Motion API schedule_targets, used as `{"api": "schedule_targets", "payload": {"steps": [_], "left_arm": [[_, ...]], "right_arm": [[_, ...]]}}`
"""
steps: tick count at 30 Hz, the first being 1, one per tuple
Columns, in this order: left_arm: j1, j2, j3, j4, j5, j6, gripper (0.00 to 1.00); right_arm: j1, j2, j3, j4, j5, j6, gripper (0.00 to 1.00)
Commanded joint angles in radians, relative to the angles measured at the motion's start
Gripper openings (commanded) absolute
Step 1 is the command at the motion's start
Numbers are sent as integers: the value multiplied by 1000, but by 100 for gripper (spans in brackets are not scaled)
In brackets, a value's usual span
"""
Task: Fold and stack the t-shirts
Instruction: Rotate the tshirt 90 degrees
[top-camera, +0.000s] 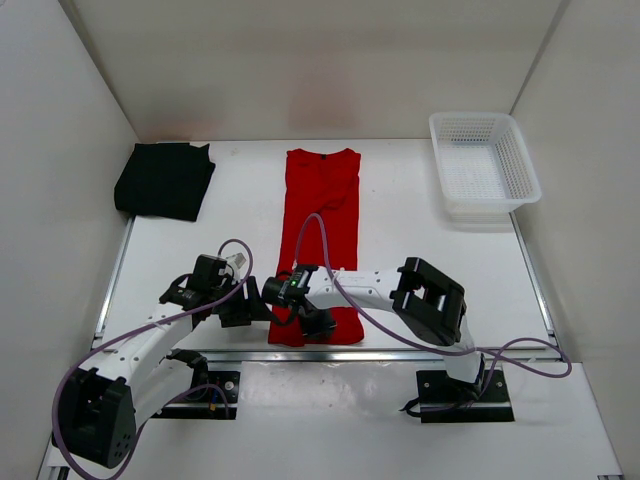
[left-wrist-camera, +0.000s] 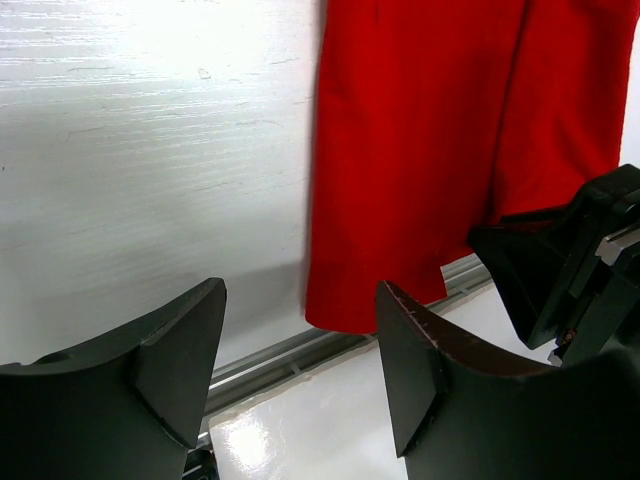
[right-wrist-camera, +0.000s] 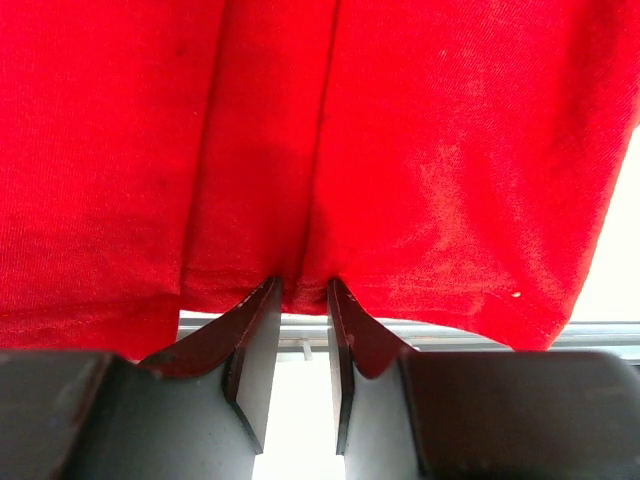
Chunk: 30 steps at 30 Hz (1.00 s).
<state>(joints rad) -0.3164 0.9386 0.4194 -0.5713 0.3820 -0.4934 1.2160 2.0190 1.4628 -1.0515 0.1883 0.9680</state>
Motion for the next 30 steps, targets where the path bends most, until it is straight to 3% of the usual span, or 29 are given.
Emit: {"api": "schedule_targets", "payload": {"steps": [1,7,18,23,30], "left_arm": [[-1,-1,1,13,11,7,72],[-1,2,4,7,12,15,72],[-3,0,9,5,14,12,72],[-1,-4,2,4,20,12,72],[3,-3,2,8,18,10,72]], "right_arm": [[5,-8,18,-18,7,11,23],[7,-38,2,-13,20,20,19],[-13,-181,-185,123,-3,51,14],[-12,-192,-183,125,11,57,0],[-7,-180,-105,65,34,54,0]]}}
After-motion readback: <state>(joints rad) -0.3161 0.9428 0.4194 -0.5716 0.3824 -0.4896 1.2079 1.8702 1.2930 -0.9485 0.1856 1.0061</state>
